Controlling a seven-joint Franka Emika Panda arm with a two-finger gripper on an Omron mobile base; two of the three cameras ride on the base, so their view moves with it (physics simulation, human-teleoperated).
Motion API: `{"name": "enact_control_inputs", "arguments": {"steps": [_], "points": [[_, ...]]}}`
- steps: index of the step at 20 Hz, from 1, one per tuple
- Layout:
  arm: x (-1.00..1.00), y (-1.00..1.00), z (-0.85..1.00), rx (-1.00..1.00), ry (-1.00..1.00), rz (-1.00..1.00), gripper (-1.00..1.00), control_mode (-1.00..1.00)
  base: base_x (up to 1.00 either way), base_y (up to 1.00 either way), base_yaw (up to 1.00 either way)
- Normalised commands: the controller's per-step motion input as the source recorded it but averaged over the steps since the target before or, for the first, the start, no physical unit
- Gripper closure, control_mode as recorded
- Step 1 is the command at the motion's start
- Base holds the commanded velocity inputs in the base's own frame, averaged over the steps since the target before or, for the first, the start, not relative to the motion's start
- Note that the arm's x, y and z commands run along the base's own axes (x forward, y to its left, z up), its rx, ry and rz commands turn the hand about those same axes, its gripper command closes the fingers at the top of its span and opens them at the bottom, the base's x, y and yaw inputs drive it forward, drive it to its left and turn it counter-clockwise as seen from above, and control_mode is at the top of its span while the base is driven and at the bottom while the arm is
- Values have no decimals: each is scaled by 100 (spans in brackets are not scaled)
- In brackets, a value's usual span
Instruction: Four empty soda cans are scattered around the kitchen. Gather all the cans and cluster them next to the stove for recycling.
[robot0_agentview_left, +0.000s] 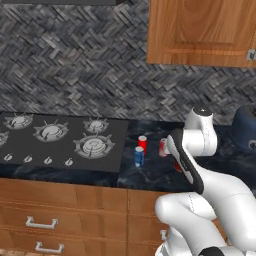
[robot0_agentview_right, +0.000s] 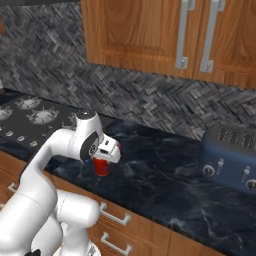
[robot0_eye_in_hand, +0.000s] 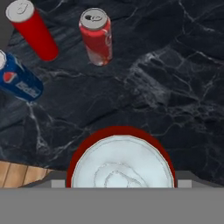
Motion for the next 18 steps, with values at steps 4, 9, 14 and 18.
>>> {"name": "enact_control_inputs", "arguments": {"steps": [4, 9, 14, 18], "points": [[0, 0, 0, 0, 0, 0, 100, 100, -5, 51, -5], [0, 0, 0, 0, 0, 0, 100, 100, -19, 47, -10], [0, 0, 0, 0, 0, 0, 100, 100, 29, 41, -17], [0, 0, 0, 0, 0, 0, 100, 100, 46, 38, -12]]}}
